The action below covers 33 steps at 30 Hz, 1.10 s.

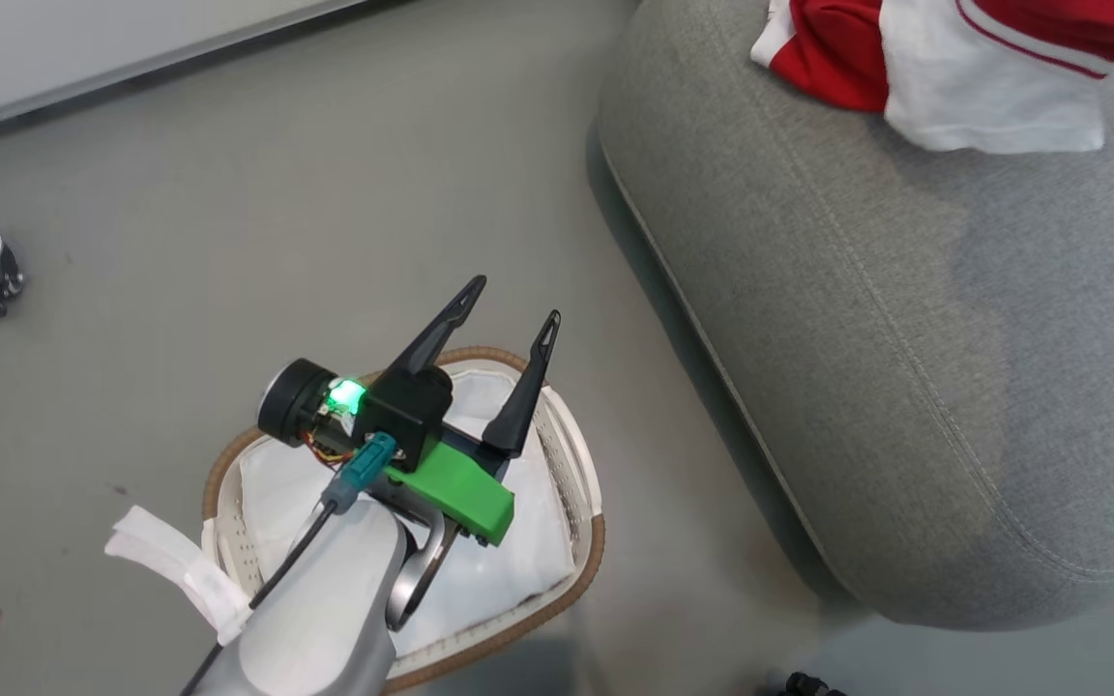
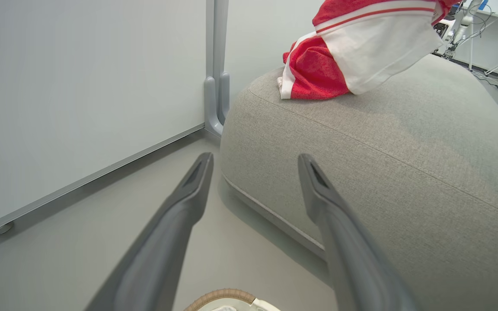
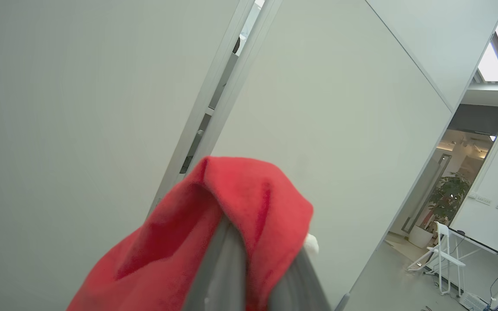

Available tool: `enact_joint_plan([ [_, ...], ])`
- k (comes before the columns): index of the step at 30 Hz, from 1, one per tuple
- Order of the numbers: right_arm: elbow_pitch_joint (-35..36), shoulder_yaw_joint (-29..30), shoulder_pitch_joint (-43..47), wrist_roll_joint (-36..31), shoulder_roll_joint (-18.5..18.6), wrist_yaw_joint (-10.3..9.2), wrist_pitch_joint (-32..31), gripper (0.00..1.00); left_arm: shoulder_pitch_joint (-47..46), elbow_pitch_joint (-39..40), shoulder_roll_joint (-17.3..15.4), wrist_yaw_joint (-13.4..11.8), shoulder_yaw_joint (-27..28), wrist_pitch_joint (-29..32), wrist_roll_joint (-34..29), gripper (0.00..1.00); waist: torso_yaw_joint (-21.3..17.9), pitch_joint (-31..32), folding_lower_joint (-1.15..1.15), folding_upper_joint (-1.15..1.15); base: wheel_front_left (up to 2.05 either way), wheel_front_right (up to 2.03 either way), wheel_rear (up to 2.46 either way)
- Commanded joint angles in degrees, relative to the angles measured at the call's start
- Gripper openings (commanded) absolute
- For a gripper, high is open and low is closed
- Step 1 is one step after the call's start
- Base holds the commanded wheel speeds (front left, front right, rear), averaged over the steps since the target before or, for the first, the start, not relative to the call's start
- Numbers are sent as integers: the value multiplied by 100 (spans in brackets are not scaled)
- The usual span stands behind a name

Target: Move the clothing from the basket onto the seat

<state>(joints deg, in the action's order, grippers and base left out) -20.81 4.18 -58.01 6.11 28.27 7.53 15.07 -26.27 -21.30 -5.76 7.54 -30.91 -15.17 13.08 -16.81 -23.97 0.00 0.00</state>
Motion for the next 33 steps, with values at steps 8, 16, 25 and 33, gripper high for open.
enact_joint_plan([
  [8,-1198,291,-624,-357,141,-8,6,0,-467,176,-155,-13,234,5,-265,100,493,-1342,0,0,0,0,0],
  [16,-1834,801,-422,-769,-219,-8,16,0,-624,348,-217,-43,417,5,-469,100,558,-1924,0,0,0,0,0],
  [25,-2003,1491,-91,-1293,-624,-8,18,100,-570,331,-281,-36,482,5,-551,100,389,-2021,0,0,0,0,0],
  [33,-1612,1557,411,-1245,-888,-8,13,100,-426,194,-279,-20,389,5,-455,100,156,-1709,0,0,0,0,0],
])
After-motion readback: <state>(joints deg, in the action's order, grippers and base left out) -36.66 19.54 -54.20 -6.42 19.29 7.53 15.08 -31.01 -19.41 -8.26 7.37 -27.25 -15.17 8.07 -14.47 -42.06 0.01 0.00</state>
